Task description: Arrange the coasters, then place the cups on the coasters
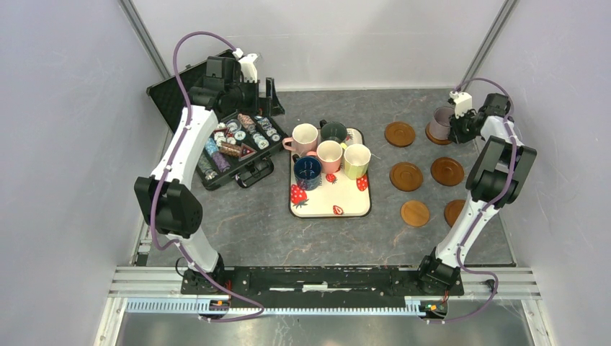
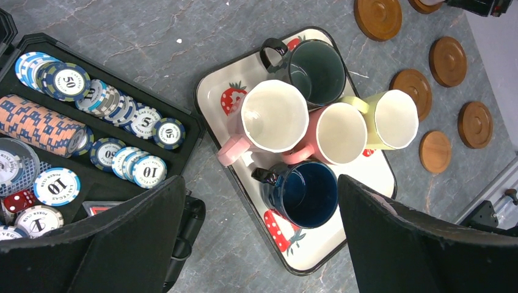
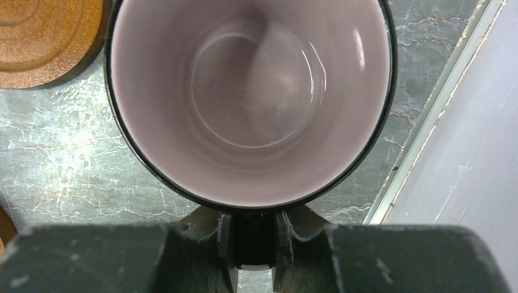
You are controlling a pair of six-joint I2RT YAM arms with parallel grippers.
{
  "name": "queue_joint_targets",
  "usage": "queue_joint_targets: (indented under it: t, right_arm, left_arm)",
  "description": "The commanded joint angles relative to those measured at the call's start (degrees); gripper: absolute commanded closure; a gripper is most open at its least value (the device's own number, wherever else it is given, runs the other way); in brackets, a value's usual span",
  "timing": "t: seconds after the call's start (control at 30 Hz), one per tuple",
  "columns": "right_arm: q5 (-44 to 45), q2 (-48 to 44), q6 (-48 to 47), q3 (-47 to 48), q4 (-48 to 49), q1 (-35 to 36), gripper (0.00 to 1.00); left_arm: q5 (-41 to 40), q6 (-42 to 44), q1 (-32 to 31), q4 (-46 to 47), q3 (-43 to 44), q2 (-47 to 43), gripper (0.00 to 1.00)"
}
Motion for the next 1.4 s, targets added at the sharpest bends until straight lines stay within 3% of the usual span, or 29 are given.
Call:
queue_joint_targets:
  t: [0.0, 0.2, 0.4, 0.97, 1.1, 1.23, 1.37]
  right_arm:
    - [-2.5, -0.3, 0.4, 0.0, 4.0, -0.6, 0.78]
    - [-2.5, -0.4, 0.1, -0.8, 4.0, -1.2, 0.74]
    - [-2.6, -0.7, -0.3, -0.9, 4.2, -1.5, 0.58]
    - [-1.3, -1.6, -5.6, 3.3, -0.7, -3.1, 0.47]
    - [-2.8, -3.7, -6.9, 5.2, -4.3, -3.1, 0.31]
    - [-5.4, -7.7, -7.9, 7.6, -9.1, -2.9, 0.02]
    - [-7.6, -12.0, -9.3, 10.2, -13.7, -1.0, 0.02]
  left_arm:
    - [0.5, 1.8, 0.5, -0.1, 2.0, 0.6, 0.0]
    - [0.3, 2.0, 0.5, 0.0, 2.8, 1.2, 0.0]
    - [0.7, 1.9, 0.5, -0.1, 3.0, 1.8, 0.0]
    - [2.2, 2.4, 0.5, -0.4, 2.8, 2.6, 0.0]
    - [2.8, 2.9, 0.5, -0.4, 2.4, 2.3, 0.0]
    - [4.1, 6.4, 0.5, -4.8, 4.0, 2.8, 0.0]
    - [4.8, 9.6, 0.5, -10.1, 5.0, 3.6, 0.0]
